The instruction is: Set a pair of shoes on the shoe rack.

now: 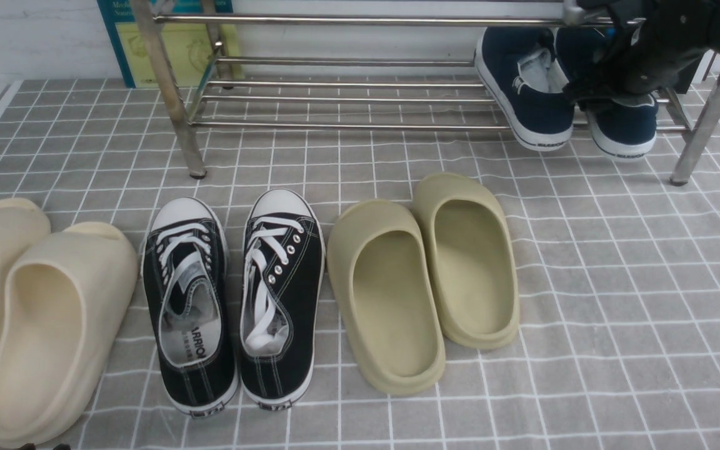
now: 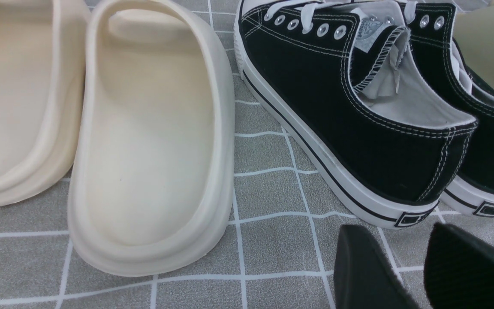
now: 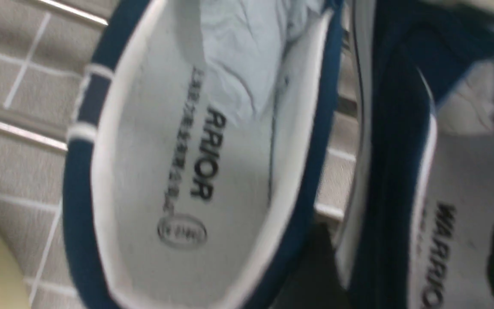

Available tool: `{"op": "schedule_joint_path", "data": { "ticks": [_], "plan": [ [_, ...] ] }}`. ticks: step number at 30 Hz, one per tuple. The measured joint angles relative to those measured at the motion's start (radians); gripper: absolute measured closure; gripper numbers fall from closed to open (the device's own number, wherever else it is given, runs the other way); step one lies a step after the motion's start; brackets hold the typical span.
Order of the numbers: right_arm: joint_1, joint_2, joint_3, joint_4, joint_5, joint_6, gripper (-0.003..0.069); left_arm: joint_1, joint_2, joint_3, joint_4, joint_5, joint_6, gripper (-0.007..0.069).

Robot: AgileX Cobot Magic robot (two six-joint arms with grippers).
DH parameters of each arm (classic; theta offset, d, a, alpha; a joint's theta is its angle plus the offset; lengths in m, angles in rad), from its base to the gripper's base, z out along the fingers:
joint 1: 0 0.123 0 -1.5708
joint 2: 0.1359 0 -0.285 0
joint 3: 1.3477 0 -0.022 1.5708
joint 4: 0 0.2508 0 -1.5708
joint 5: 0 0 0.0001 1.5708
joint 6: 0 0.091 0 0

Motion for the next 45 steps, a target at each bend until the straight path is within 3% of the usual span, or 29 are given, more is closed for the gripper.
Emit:
{"op": "schedule_joint_path", "data": {
  "ticks": [4,14,17,18,19,20,22,24,30,37,39,40,42,45],
  "plan": [
    [0.000,-0.039,0.000,0.010,0.040,0.000,0.0086,0.000,0.000,0.000,0.000,0.000,0.000,0.0386],
    [0.000,-0.169,0.000,0.037,0.144,0.017,0.0175,0.000,0.000,0.000,0.000,0.000,0.000,0.0386],
    [0.000,-0.219,0.023,0.080,0.174,0.035,0.0303,0.000,0.000,0.000,0.000,0.000,0.002,0.0386],
    [0.000,-0.239,0.040,0.086,0.177,0.035,0.0392,0.000,0.000,0.000,0.000,0.000,0.002,0.0386],
    [0.000,-0.239,0.040,0.086,0.177,0.035,0.0392,0.000,0.000,0.000,0.000,0.000,0.002,0.0386],
    [0.000,-0.268,0.077,0.086,0.175,0.036,0.0522,0.000,0.000,0.000,0.000,0.000,0.002,0.0386],
    [0.000,-0.298,0.135,0.078,0.158,0.042,0.0627,0.000,0.000,0.000,0.000,0.000,0.003,0.0386],
    [0.000,-0.335,0.219,0.073,0.110,0.046,0.0659,0.000,0.000,0.000,0.000,0.000,0.003,0.0386],
    [0.000,-0.553,0.531,0.059,-0.195,0.051,0.0662,0.000,0.000,0.000,0.000,0.000,0.003,0.0386],
    [0.000,-1.120,1.002,0.045,-0.777,0.053,0.0661,0.000,0.000,0.000,0.000,0.000,0.003,0.0386],
    [0.000,-1.220,1.080,0.045,-0.875,0.053,0.0660,0.000,0.000,0.000,0.000,0.000,0.003,0.0386],
    [0.000,-1.343,1.180,0.045,-1.054,0.053,0.0659,0.000,0.000,0.000,0.000,0.000,0.003,0.0386],
    [0.000,-1.468,1.281,0.045,-1.220,0.045,0.0655,0.000,0.000,0.000,0.000,0.000,0.003,0.0386],
    [0.000,-1.601,1.385,0.046,-1.319,0.029,0.0654,0.000,0.000,0.000,0.000,0.000,0.003,0.0386]
  ]
}}
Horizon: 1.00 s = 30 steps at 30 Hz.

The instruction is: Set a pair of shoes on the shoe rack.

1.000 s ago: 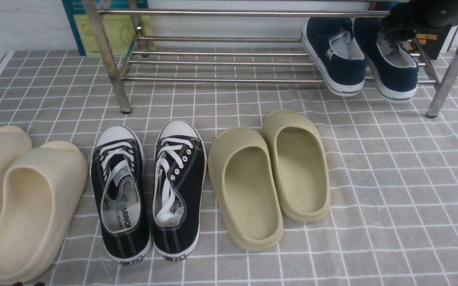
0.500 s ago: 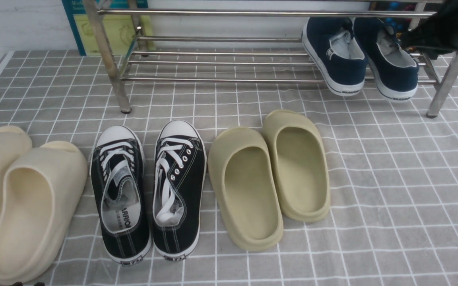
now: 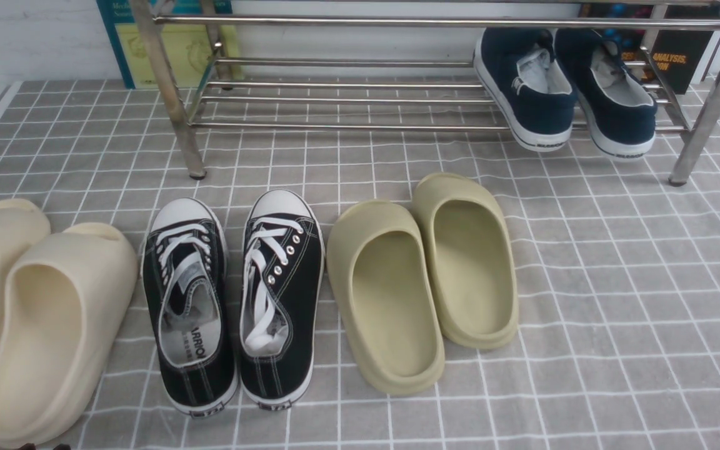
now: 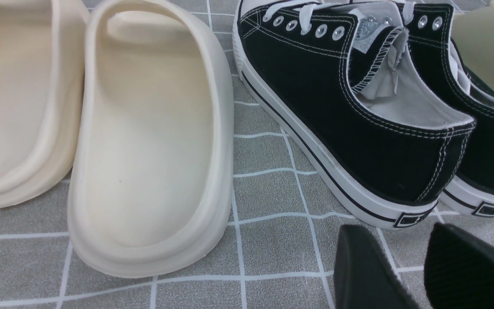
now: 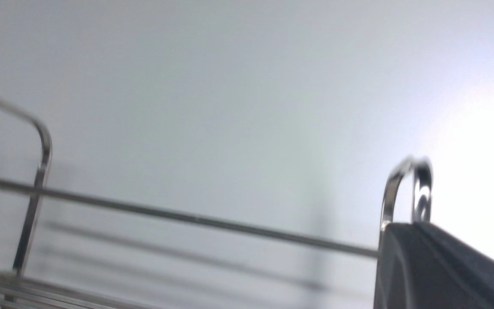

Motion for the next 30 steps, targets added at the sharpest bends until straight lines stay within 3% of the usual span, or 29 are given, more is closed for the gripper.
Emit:
{"op": "schedule_joint_path", "data": {
  "ticks": [6,7,13,17,26,30],
  "plan": [
    [0.000,-0.282,0.227,0.115,0.213,-0.004,0.0654,0.000,0.000,0.000,0.000,0.000,0.000,0.0386],
    [0.000,-0.348,0.288,0.142,0.312,-0.001,0.0654,0.000,0.000,0.000,0.000,0.000,0.000,0.0386],
    [0.000,-0.530,0.476,0.171,0.539,0.051,0.0650,0.000,0.000,0.000,0.000,0.000,0.000,0.0386],
    [0.000,-0.560,0.582,0.171,0.574,0.131,0.0649,0.000,0.000,0.000,0.000,0.000,0.000,0.0386],
    [-0.004,-0.566,0.630,0.170,0.734,0.133,0.0645,0.000,0.000,0.000,0.000,0.000,0.000,0.0386],
    [-0.052,-0.578,0.630,0.170,0.845,0.133,0.0645,0.000,0.000,0.000,0.000,0.000,0.000,0.0386]
  ]
}}
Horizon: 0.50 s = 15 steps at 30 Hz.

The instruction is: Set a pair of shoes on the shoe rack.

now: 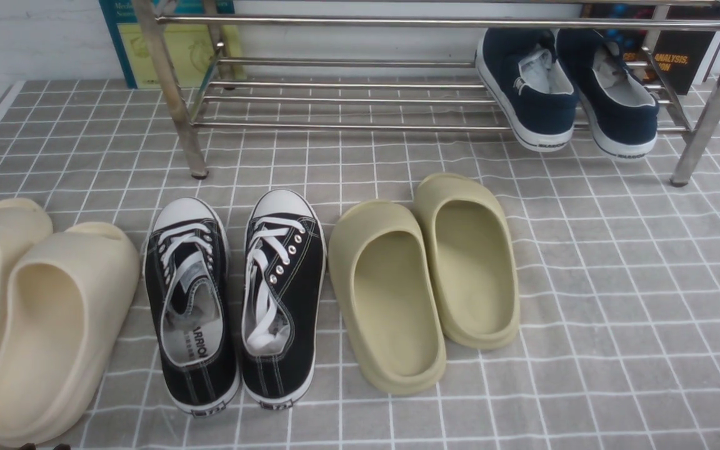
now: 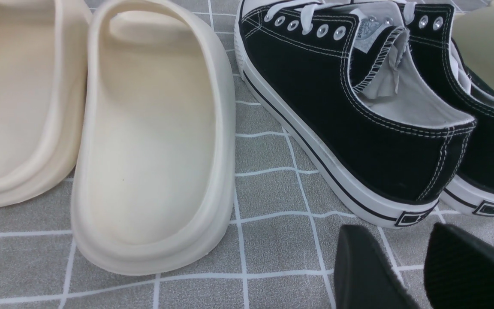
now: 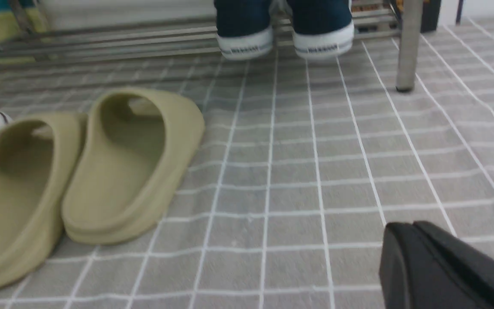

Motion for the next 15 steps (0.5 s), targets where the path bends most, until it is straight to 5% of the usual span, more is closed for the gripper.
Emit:
{"op": "schedule_joint_path", "data": {
  "ticks": [15],
  "plan": [
    [-0.069,0.000,-0.009,-0.018,0.126,0.000,0.0645,0.000,0.000,0.000,0.000,0.000,0.000,0.0386]
  ]
}}
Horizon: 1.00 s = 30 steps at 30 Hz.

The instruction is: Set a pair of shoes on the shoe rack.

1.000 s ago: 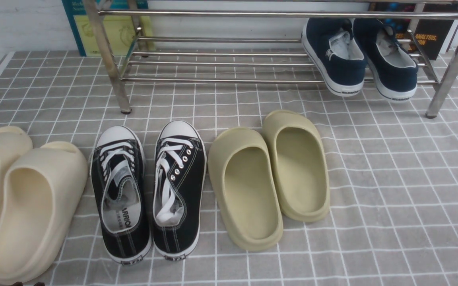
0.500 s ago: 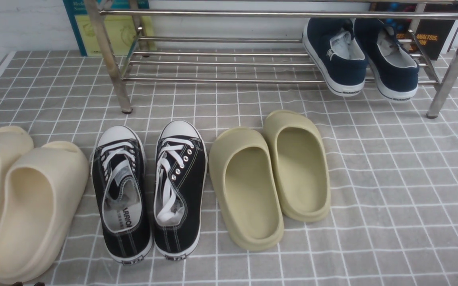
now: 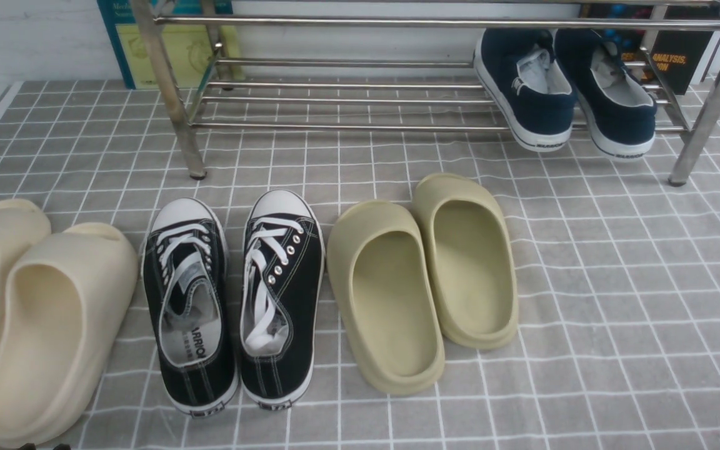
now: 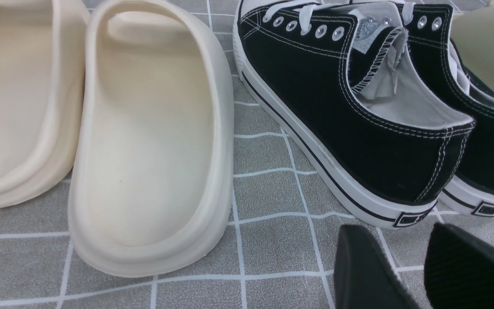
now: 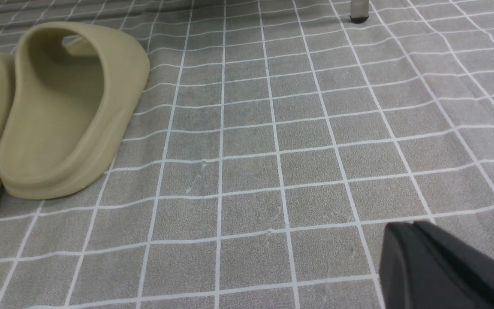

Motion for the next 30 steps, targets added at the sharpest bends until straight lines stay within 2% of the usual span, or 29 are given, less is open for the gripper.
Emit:
{"op": "schedule_joint_path", "data": {
  "ticks": [30],
  "plan": [
    [0.000,0.000,0.000,-0.004,0.000,0.000,0.0633,0.000,0.000,0.000,0.000,0.000,0.000,0.0386]
  ]
}}
